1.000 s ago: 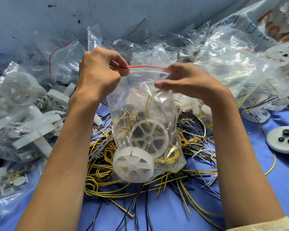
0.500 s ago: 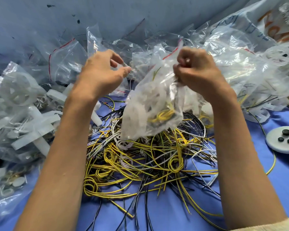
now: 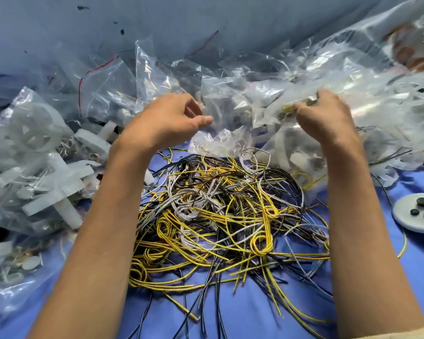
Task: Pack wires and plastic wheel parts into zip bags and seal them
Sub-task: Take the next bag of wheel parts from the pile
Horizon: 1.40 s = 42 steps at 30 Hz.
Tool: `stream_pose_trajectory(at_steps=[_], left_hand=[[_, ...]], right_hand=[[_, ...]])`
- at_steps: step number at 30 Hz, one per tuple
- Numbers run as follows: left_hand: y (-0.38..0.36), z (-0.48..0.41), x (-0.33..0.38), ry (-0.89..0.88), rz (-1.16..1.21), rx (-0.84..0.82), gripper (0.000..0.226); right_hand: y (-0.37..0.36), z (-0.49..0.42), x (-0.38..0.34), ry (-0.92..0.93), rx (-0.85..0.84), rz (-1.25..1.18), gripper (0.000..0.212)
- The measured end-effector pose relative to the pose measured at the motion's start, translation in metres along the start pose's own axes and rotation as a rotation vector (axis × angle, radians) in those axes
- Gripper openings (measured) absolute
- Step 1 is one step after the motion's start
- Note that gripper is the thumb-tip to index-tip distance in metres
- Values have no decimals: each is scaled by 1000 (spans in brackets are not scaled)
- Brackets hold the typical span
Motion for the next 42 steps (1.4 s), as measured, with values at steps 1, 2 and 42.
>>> stream_pose_trajectory(at_steps=[1, 2, 42], left_hand=[[-2, 0, -1, 1, 6, -18, 28], [-3, 0, -3, 3, 13, -37, 26], [-95, -69, 34, 299, 779, -226, 18]], right_hand=[[3, 0, -3, 22, 18, -2, 39], [4, 0, -5, 34, 29, 3, 36], [-45, -4, 8, 83, -455, -13, 50]])
Point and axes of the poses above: each hand's wrist, its own z-axis away from the middle knuckle, its own y-axis out of the back of the hand, x = y × z, the point moved 7 cm from there along -z, towards the middle knuckle
